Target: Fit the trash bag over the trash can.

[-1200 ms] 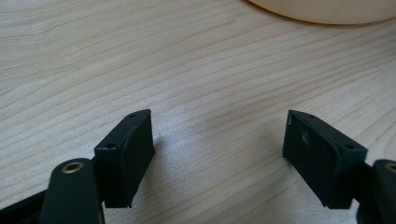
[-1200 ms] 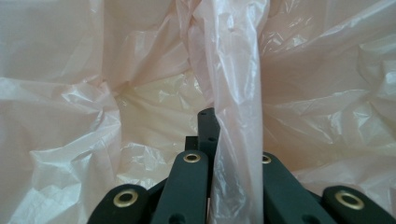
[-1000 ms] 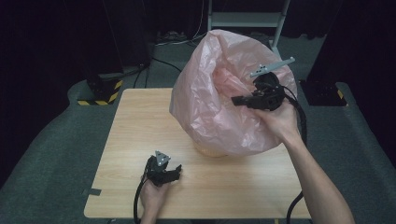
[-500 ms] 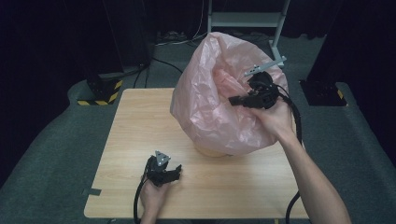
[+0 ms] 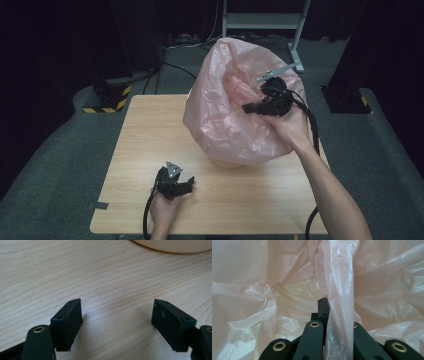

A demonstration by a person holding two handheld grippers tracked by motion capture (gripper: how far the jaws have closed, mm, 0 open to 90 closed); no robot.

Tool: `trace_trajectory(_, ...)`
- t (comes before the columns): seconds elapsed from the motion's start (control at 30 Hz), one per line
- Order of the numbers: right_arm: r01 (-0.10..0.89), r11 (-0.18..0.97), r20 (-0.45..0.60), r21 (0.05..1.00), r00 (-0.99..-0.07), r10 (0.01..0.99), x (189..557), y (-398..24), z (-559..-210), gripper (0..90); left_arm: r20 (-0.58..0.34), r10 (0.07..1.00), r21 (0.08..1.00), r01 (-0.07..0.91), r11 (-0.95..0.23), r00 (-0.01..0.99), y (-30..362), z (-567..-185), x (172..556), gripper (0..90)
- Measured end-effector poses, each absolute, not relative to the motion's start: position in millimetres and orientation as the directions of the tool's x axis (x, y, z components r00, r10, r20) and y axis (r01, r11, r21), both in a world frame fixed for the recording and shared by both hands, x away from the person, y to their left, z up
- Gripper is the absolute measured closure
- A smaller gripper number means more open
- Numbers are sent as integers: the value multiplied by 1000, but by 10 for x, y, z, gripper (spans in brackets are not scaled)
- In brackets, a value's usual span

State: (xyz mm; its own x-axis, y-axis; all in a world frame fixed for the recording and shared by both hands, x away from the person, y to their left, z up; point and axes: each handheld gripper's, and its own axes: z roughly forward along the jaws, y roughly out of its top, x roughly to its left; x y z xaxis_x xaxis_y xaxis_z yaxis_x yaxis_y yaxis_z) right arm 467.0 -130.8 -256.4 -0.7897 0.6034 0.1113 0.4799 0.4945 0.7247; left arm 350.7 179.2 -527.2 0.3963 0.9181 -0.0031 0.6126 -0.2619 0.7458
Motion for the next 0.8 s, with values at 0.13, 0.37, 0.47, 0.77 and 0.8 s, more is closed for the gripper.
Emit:
trace_trajectory(0.13,480,497,110,723,-790,603,4676,-1299,-2575,893,-3,918,746,613,-262,396,1793,-5272,3507,249)
trace_trajectory(0.37,483,507,103,714,-789,606,4688,-1284,-2599,891,-3,918,746,612,-262,396,1792,-5272,3507,249)
trace_trajectory(0.47,485,509,104,711,-788,607,4700,-1279,-2611,890,-3,918,746,612,-262,396,1793,-5272,3507,249)
trace_trajectory(0.77,496,520,97,695,-782,616,4726,-1258,-2641,890,-4,919,747,612,-260,395,1791,-5273,3507,249)
trace_trajectory(0.8,497,523,95,693,-781,617,4729,-1256,-2645,891,-3,919,747,612,-260,395,1792,-5273,3507,249)
